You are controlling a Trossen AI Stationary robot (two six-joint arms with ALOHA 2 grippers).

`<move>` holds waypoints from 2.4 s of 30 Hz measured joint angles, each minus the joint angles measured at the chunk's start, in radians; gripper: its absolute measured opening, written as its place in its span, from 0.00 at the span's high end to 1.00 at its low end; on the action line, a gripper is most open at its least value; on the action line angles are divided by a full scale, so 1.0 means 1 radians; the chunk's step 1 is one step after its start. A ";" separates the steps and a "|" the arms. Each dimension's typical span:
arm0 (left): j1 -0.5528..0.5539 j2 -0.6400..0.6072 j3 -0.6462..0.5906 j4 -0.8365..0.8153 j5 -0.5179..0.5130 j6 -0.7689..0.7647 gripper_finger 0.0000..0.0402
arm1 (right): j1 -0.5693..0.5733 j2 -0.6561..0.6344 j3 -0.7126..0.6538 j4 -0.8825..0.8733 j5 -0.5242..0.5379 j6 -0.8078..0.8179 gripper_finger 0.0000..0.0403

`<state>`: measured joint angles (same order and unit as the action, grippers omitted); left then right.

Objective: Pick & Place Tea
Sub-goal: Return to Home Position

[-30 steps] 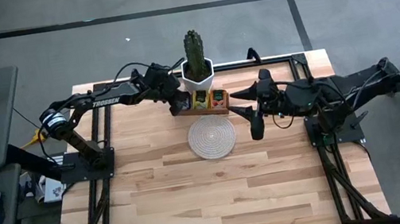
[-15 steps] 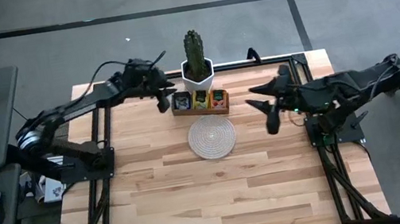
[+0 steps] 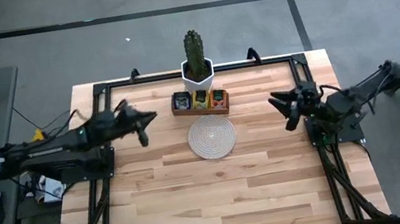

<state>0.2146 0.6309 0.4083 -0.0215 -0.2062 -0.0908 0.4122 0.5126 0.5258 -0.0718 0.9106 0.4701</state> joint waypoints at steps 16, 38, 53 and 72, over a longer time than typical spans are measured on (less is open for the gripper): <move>-0.292 -0.437 -0.336 0.049 -0.396 -0.178 0.99 | -0.201 -0.113 -0.508 0.689 -0.055 0.026 0.64; -0.294 -0.418 -0.394 0.086 -0.371 0.076 0.99 | -0.406 -0.163 -0.516 0.278 -0.497 0.055 0.65; -0.294 -0.411 -0.395 0.072 -0.088 0.376 0.99 | -0.406 -0.160 -0.516 0.268 -0.544 -0.135 0.68; -0.294 -0.411 -0.395 0.072 -0.090 0.375 0.99 | -0.406 -0.160 -0.516 0.268 -0.544 -0.132 0.68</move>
<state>-0.0792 0.2199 0.0135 0.0509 -0.2958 0.2840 0.0063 0.3527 0.0097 0.1959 0.3668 0.3386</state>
